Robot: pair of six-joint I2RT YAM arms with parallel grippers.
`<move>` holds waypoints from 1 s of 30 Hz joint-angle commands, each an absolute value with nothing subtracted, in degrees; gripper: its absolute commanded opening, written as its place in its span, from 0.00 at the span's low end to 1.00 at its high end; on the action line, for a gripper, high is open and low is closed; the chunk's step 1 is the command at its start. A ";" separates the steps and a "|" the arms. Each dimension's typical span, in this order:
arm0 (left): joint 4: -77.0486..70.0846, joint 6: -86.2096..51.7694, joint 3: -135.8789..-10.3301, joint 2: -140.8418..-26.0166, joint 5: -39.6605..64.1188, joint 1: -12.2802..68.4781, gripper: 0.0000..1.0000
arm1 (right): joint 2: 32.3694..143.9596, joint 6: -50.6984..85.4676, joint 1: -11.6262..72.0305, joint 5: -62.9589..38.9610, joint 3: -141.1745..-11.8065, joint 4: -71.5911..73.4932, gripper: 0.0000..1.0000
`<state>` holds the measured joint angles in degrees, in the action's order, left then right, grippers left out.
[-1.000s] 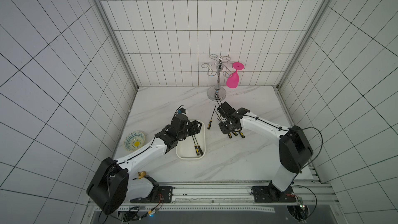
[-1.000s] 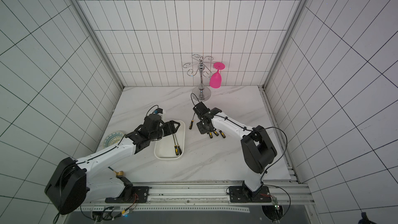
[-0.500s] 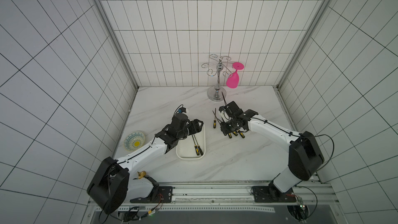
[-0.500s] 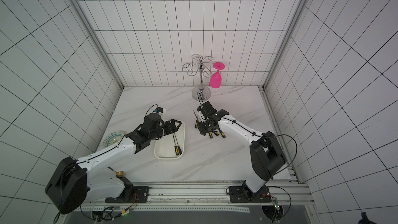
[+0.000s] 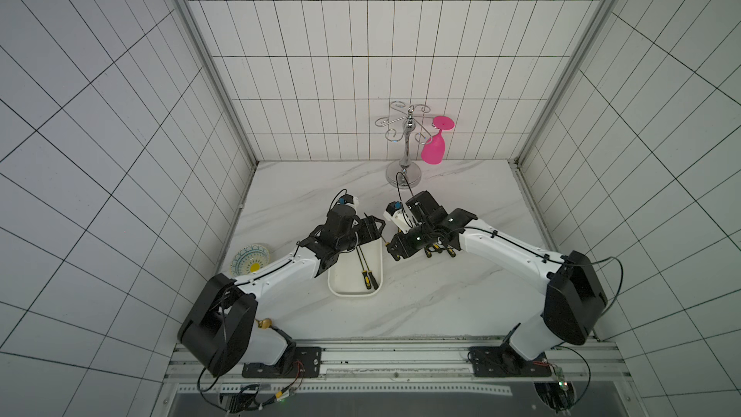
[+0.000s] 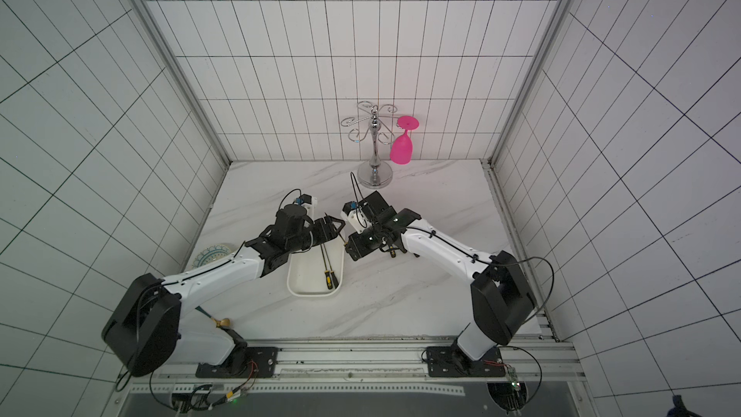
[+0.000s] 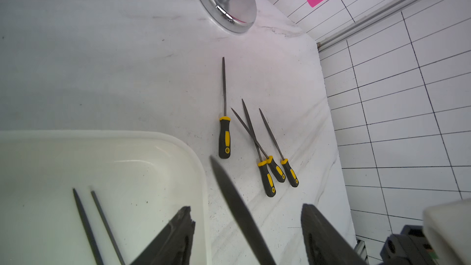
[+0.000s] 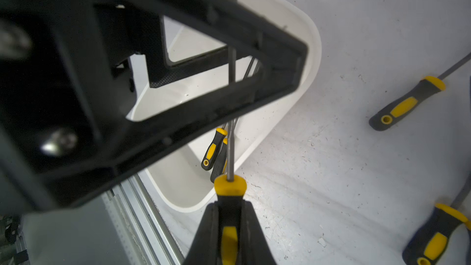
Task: Put the file tool into the storage box
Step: Place the file tool in the storage box.
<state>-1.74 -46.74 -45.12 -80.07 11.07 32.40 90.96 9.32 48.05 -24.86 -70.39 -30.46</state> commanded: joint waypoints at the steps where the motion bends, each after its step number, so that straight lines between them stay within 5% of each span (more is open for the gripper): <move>1: -4.88 -47.01 -46.93 -81.62 13.12 32.17 0.31 | 91.07 8.00 48.61 -25.43 -73.48 -31.46 0.00; 5: -5.36 -47.37 -46.87 -82.26 13.54 32.15 0.00 | 90.70 8.08 48.67 -24.52 -73.41 -31.46 0.00; 9: -4.40 -47.11 -46.13 -81.39 13.27 32.17 0.00 | 90.92 8.30 48.66 -23.91 -73.53 -31.55 0.03; 11: -3.51 -46.93 -45.50 -80.26 12.80 32.17 0.00 | 90.97 8.59 48.67 -23.28 -73.80 -31.64 0.38; 13: -1.84 -46.40 -44.68 -78.25 11.96 32.16 0.00 | 90.79 8.92 48.60 -22.47 -73.72 -31.56 0.53; 22: 13.01 -41.27 -38.53 -67.14 -0.02 32.17 0.00 | 92.14 10.12 48.09 -19.95 -73.30 -31.38 0.55; 30: 15.27 -39.35 -35.29 -69.63 -2.01 32.17 0.02 | 95.47 13.62 43.86 -17.51 -72.45 -28.29 0.57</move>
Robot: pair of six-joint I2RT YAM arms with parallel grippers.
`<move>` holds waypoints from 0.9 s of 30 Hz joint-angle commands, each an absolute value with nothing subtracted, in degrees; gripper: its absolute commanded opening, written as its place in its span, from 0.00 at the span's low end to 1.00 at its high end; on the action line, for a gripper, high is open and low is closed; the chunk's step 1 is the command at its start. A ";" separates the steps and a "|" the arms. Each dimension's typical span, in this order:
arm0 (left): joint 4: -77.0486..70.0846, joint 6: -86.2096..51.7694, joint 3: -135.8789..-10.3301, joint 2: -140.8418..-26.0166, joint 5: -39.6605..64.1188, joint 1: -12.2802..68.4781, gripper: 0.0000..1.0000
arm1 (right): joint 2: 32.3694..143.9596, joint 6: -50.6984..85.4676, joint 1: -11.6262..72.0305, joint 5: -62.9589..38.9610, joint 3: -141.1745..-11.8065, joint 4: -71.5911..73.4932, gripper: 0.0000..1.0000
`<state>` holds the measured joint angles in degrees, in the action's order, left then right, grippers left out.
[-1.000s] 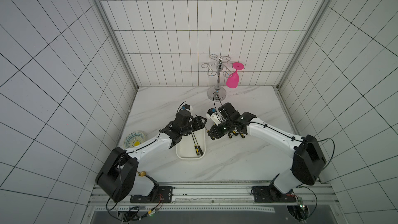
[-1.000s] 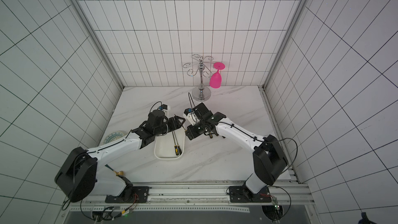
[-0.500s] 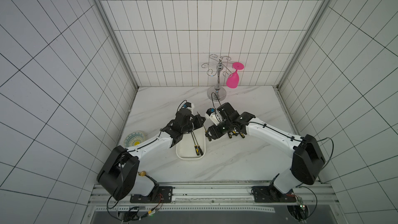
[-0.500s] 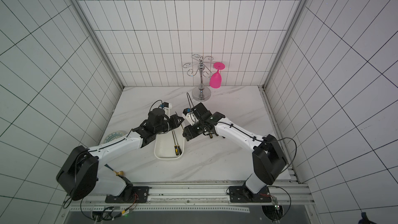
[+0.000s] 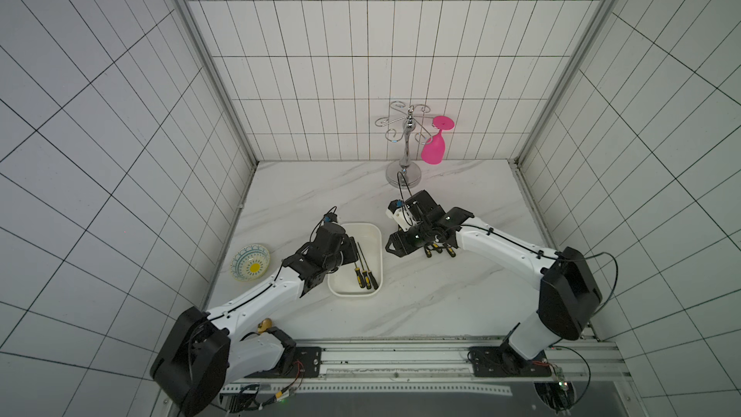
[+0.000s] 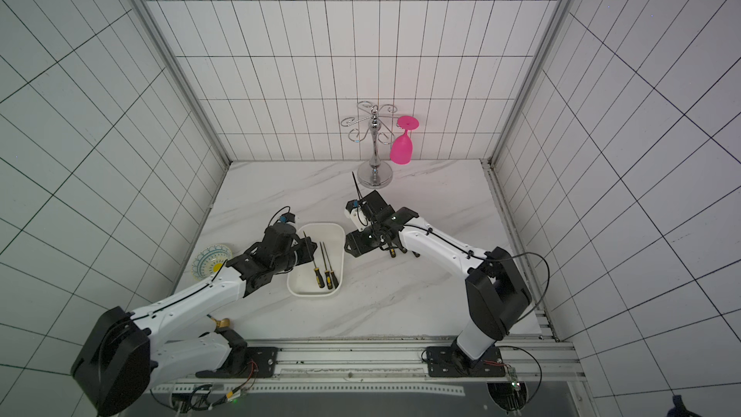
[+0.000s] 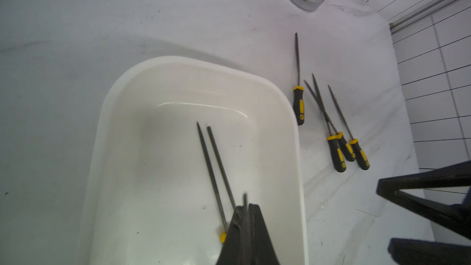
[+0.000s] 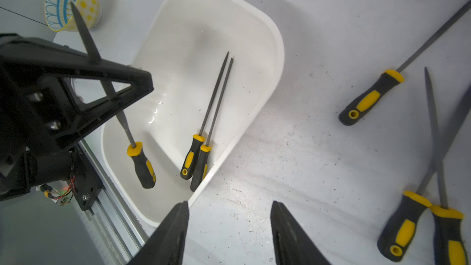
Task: Put the file tool into the storage box
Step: Place the file tool in the storage box, then pick up the file tool from the center of the board.
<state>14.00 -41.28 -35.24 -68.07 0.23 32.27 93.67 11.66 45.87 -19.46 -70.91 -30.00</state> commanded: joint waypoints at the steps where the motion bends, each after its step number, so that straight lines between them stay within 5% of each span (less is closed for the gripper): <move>1: 15.44 -38.91 -35.81 -70.78 -1.89 32.15 0.08 | 96.49 13.71 43.22 -16.85 -73.11 -28.17 0.57; 6: 15.32 -37.15 -38.65 -74.36 -1.77 32.19 0.29 | 103.14 12.71 41.17 -13.77 -78.39 -29.71 0.59; 27: 14.83 -34.98 -39.51 -73.58 -2.97 32.17 0.32 | 125.59 4.88 40.52 -0.44 -95.79 -37.57 0.58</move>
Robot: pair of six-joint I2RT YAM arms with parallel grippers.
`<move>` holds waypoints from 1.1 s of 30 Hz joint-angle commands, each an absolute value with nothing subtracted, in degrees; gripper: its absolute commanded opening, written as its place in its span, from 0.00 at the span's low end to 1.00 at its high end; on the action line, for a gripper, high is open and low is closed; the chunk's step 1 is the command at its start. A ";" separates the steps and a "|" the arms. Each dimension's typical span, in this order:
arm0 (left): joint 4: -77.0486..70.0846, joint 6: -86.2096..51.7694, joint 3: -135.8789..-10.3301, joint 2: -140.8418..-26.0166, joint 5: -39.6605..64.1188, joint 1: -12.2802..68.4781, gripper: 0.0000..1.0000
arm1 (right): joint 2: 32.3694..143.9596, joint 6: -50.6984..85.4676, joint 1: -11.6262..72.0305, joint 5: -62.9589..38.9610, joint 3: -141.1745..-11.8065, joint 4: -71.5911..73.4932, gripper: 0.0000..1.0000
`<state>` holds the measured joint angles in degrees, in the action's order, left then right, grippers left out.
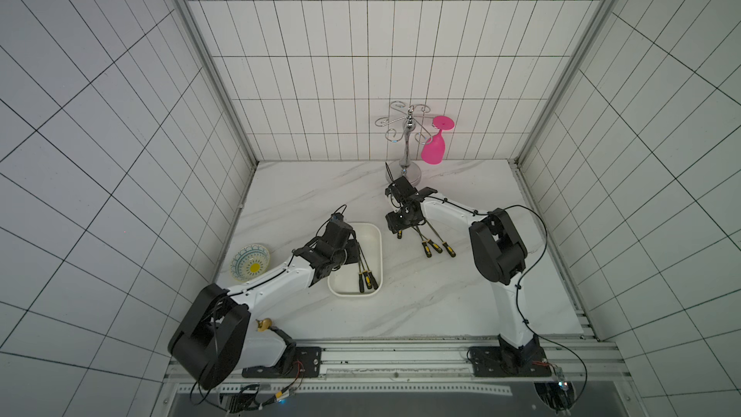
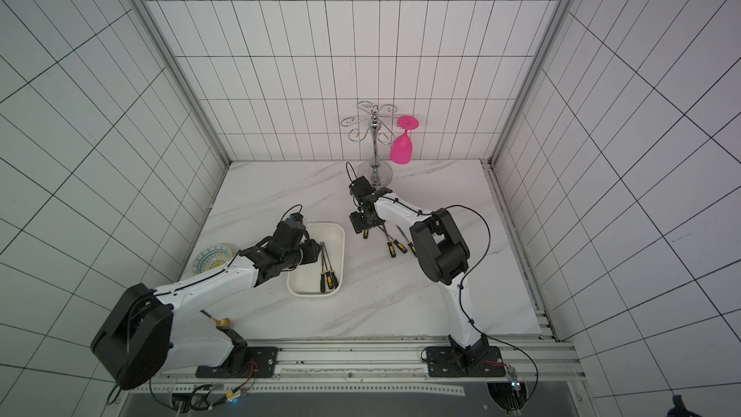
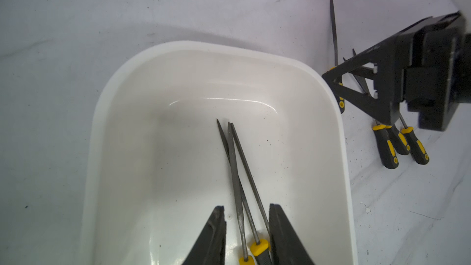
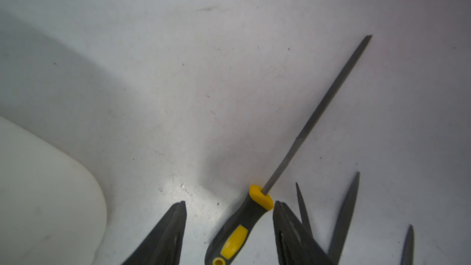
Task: Put the file tool into the storage box
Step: Pick up the file tool from the center of the board, then place the file tool in the storage box.
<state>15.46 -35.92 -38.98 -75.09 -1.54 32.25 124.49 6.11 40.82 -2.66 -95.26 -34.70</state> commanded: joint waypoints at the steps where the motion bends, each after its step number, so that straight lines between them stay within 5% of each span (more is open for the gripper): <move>1: 14.85 -34.91 -39.47 -73.27 -3.22 32.10 0.32 | 125.54 4.97 40.52 -0.44 -94.90 -37.22 0.58; 4: 14.85 -34.82 -39.62 -73.08 -3.52 32.06 0.32 | 125.55 5.68 40.52 -1.55 -92.60 -35.90 0.51; 6: 14.77 -34.81 -39.77 -73.17 -3.48 32.08 0.32 | 125.25 6.63 40.52 -2.60 -91.54 -35.10 0.26; 9: 14.68 -34.83 -40.24 -73.54 -2.89 32.07 0.54 | 123.93 8.09 40.74 -2.49 -90.30 -34.83 0.00; 18: 12.22 -37.44 -42.10 -73.32 0.83 32.02 0.67 | 111.45 8.78 42.90 -6.34 -88.70 -41.65 0.00; 25: 5.69 -40.84 -41.76 -71.89 5.21 32.06 0.70 | 97.33 10.38 46.83 -12.48 -74.22 -38.81 0.00; 33: 2.31 -42.45 -43.86 -76.73 9.49 32.04 0.70 | 92.32 9.17 49.36 -16.73 -71.79 -35.36 0.00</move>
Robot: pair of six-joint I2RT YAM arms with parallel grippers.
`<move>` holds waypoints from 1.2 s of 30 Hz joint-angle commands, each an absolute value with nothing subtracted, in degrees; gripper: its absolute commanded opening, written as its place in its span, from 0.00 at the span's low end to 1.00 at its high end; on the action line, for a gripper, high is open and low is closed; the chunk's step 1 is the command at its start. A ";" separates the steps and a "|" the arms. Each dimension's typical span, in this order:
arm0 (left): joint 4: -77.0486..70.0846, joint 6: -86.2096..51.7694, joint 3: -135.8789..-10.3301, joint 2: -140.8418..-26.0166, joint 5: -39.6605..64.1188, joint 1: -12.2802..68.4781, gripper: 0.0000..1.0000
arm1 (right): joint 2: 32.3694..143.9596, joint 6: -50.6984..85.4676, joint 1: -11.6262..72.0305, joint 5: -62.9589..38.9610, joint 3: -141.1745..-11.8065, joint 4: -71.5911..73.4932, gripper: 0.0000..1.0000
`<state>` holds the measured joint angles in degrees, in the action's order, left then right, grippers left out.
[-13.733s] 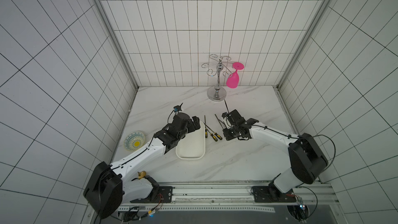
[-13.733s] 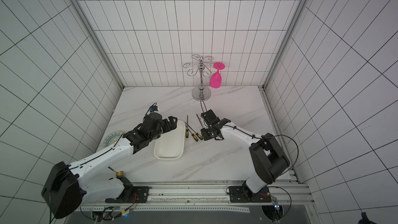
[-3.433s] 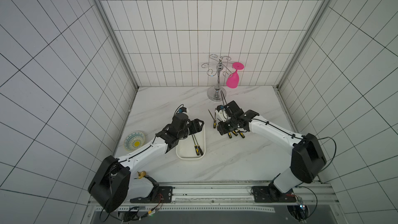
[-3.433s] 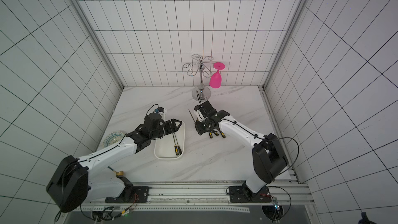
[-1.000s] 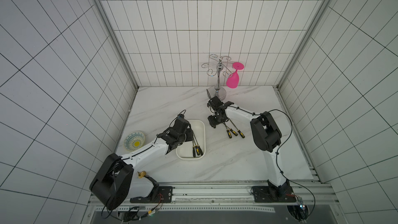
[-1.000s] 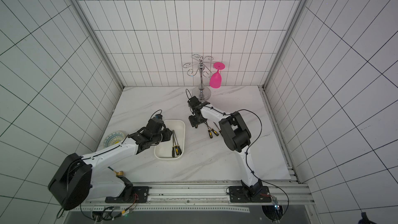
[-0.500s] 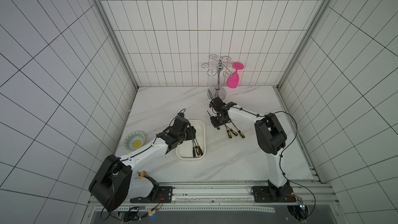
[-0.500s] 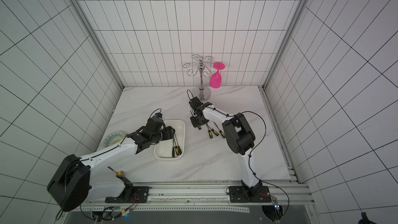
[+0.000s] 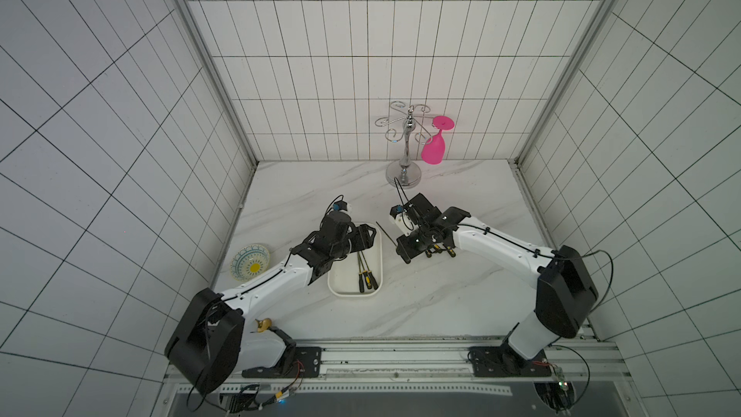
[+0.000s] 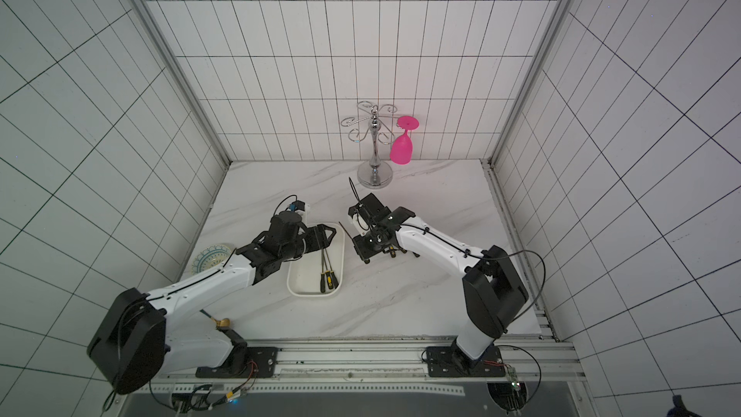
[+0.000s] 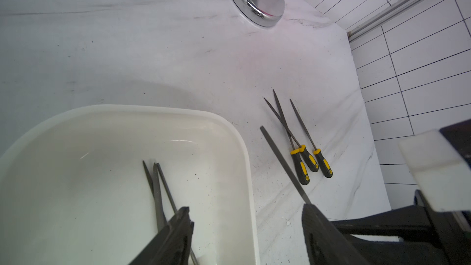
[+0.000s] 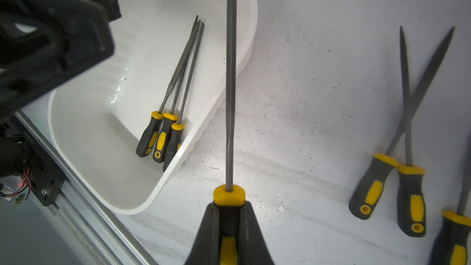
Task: Put the file tool into the storage box
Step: Place the file tool in the storage box.
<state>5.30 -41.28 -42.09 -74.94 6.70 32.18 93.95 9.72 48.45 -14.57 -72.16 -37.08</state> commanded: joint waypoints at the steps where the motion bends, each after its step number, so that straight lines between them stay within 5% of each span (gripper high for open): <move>1: 1.29 -42.97 -43.79 -77.43 10.05 32.05 0.70 | 92.52 8.93 49.70 -16.61 -72.14 -35.62 0.00; 8: -3.25 -46.09 -44.00 -81.15 12.47 32.29 0.69 | 92.59 7.06 51.85 -15.91 -73.39 -36.56 0.00; 11: -5.07 -46.89 -44.13 -82.53 13.04 32.42 0.61 | 91.90 6.94 52.12 -15.73 -73.48 -36.47 0.00; 13: -5.86 -47.44 -44.47 -83.43 13.76 32.35 0.15 | 91.29 7.01 52.27 -15.32 -73.17 -36.22 0.00; 14: -6.02 -47.70 -44.78 -83.88 14.04 32.56 0.00 | 91.00 7.12 52.23 -15.04 -72.98 -36.13 0.00; 19: -6.21 -47.99 -44.34 -83.19 15.31 32.74 0.00 | 89.52 6.94 52.28 -13.26 -72.63 -35.79 0.00; 23: -4.67 -47.60 -42.93 -79.45 14.76 32.44 0.00 | 89.04 7.11 52.21 -12.02 -73.76 -35.77 0.40; 26: -2.09 -47.25 -41.95 -75.44 14.39 31.61 0.00 | 88.77 7.55 52.08 -10.95 -74.21 -34.97 0.51; 36: 15.34 -39.30 -40.61 -61.69 6.87 28.30 0.00 | 89.68 10.02 51.45 -9.21 -72.72 -33.23 0.53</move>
